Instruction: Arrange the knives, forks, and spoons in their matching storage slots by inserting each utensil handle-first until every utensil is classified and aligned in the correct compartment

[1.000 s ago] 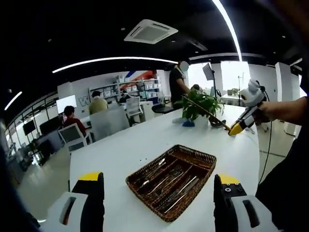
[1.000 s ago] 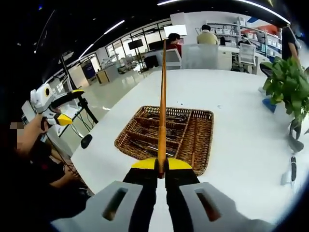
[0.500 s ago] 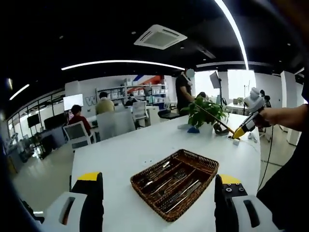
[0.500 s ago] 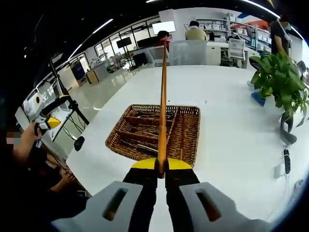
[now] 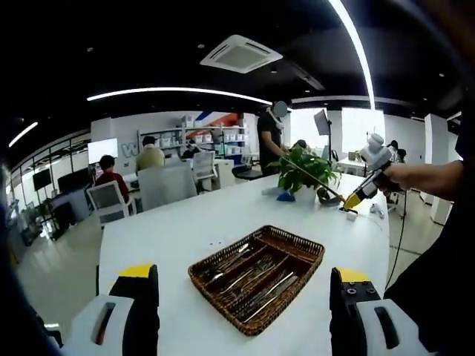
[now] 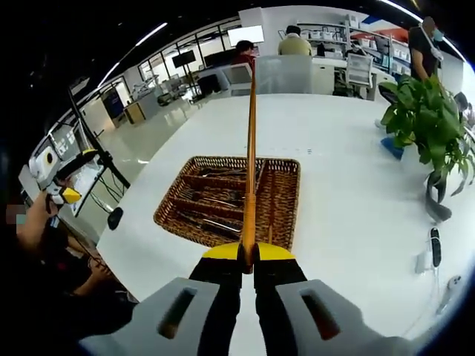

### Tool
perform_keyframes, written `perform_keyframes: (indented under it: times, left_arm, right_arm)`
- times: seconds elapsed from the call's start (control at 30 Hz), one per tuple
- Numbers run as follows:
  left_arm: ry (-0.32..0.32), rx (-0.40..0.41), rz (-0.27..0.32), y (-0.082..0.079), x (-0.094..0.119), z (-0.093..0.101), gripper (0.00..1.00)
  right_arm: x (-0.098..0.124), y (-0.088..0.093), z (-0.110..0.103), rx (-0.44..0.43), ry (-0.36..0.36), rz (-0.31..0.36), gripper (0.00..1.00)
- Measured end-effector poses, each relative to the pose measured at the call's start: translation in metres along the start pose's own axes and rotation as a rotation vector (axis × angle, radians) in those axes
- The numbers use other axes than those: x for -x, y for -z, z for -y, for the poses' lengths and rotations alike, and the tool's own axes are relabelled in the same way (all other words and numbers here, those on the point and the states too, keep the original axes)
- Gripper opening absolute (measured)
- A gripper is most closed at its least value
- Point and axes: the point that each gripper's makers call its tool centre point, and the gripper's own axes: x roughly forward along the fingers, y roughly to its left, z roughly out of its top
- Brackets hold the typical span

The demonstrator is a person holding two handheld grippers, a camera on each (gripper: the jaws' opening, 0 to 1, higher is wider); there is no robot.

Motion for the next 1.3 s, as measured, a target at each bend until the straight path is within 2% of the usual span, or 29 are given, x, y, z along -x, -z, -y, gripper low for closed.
perform_keyframes:
  times: [0.07, 0.13, 0.73, 1.13, 1.3]
  left_arm:
    - [0.017, -0.001, -0.037, 0.007, -0.001, 0.002, 1.0]
    - [-0.001, -0.025, -0.064, 0.012, -0.001, -0.001, 1.0]
    - [0.012, 0.011, -0.097, 0.012, 0.011, -0.008, 1.0]
    - [0.002, 0.011, -0.1, 0.017, 0.01, -0.009, 1.0]
    - [-0.001, 0.021, -0.109, 0.023, 0.012, -0.011, 1.0]
  right_arm:
    - [-0.001, 0.0, 0.0, -0.002, 0.0, -0.003, 0.03]
    - [-0.002, 0.0, 0.001, -0.003, 0.002, -0.007, 0.03]
    - [-0.011, 0.001, 0.005, -0.008, 0.016, -0.04, 0.03]
    - [-0.037, -0.005, 0.008, -0.001, 0.017, -0.084, 0.03]
    - [-0.051, -0.002, 0.017, -0.019, 0.04, -0.128, 0.03]
